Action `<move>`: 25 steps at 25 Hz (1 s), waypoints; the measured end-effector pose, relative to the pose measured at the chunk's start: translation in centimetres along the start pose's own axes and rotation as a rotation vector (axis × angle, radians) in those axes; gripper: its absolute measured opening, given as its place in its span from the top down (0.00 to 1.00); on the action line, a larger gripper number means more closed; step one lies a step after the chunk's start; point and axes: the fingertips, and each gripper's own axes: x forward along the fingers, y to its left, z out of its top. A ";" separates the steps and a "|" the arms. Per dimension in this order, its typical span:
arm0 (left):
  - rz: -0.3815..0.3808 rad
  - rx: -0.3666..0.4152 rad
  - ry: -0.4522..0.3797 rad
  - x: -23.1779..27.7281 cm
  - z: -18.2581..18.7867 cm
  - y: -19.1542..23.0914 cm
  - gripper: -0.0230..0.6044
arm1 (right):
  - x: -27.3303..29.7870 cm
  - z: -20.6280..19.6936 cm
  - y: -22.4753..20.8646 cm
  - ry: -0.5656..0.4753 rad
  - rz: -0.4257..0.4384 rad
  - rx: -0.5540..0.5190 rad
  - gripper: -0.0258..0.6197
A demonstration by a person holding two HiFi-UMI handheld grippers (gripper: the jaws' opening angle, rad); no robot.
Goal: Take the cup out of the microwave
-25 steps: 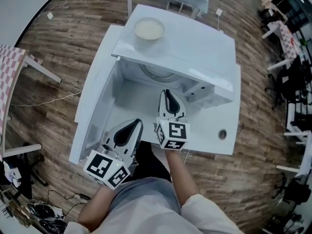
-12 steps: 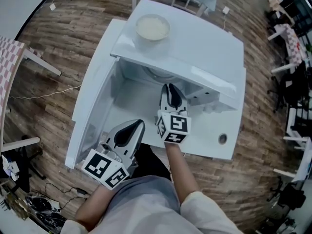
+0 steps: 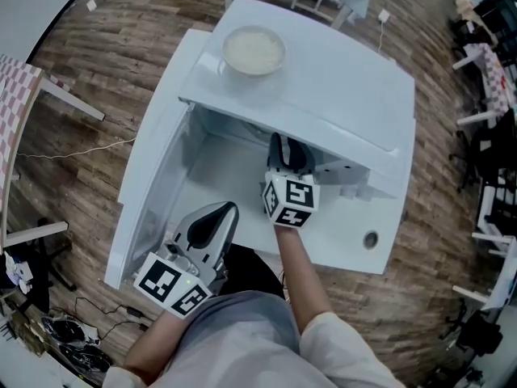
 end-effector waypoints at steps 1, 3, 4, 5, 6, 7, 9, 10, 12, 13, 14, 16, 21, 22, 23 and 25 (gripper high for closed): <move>0.000 -0.002 -0.012 0.0 0.2 0.1 0.94 | 0.3 -0.1 -0.2 0.002 -0.001 0.003 0.77; 0.000 -0.004 -0.030 0.1 0.5 0.5 0.94 | 1.0 -0.2 -0.3 0.006 0.001 0.006 0.76; 0.001 -0.003 -0.033 0.2 0.6 0.7 0.94 | 1.4 -0.3 -0.3 0.009 0.003 0.006 0.76; 0.004 -0.003 -0.034 0.2 0.6 1.0 0.94 | 1.7 -0.4 -0.3 0.011 0.004 0.004 0.76; 0.009 -0.003 -0.034 0.3 0.7 1.2 0.94 | 2.1 -0.5 -0.4 0.014 0.005 0.002 0.75; 0.014 -0.005 -0.034 0.5 0.8 1.5 0.94 | 2.4 -0.6 -0.4 0.017 0.005 0.000 0.75; 0.025 -0.009 -0.034 0.6 0.9 2.0 0.94 | 3.0 -0.7 -0.5 0.022 0.002 -0.002 0.74; 0.030 -0.011 -0.034 0.7 0.9 2.2 0.94 | 3.4 -0.8 -0.5 0.025 0.001 -0.003 0.74; 0.035 -0.014 -0.031 1.0 0.9 2.7 0.94 | 4.0 -1.0 -0.7 0.027 -0.005 -0.004 0.74; 0.036 -0.015 -0.029 1.2 0.8 2.8 0.94 | 4.3 -1.0 -0.8 0.026 -0.008 -0.006 0.74; 0.037 -0.016 -0.027 1.4 0.8 2.9 0.94 | 4.6 -0.9 -0.9 0.024 -0.010 -0.010 0.74; 0.039 -0.017 -0.025 1.7 0.8 3.0 0.94 | 5.2 -0.9 -1.0 0.019 -0.011 -0.024 0.74; 0.049 -0.022 -0.019 2.3 0.7 3.7 0.94 | 5.9 -0.7 -0.9 0.003 -0.018 -0.056 0.74; 0.051 -0.023 -0.018 2.4 0.7 3.8 0.94 | 5.9 -0.7 -1.0 0.003 -0.025 -0.054 0.74; 0.053 -0.024 -0.016 2.5 0.6 4.0 0.94 | 6.0 -0.7 -1.0 0.003 -0.032 -0.052 0.74; 0.054 -0.025 -0.014 2.7 0.6 4.1 0.94 | 6.0 -0.7 -1.2 0.007 -0.047 -0.053 0.74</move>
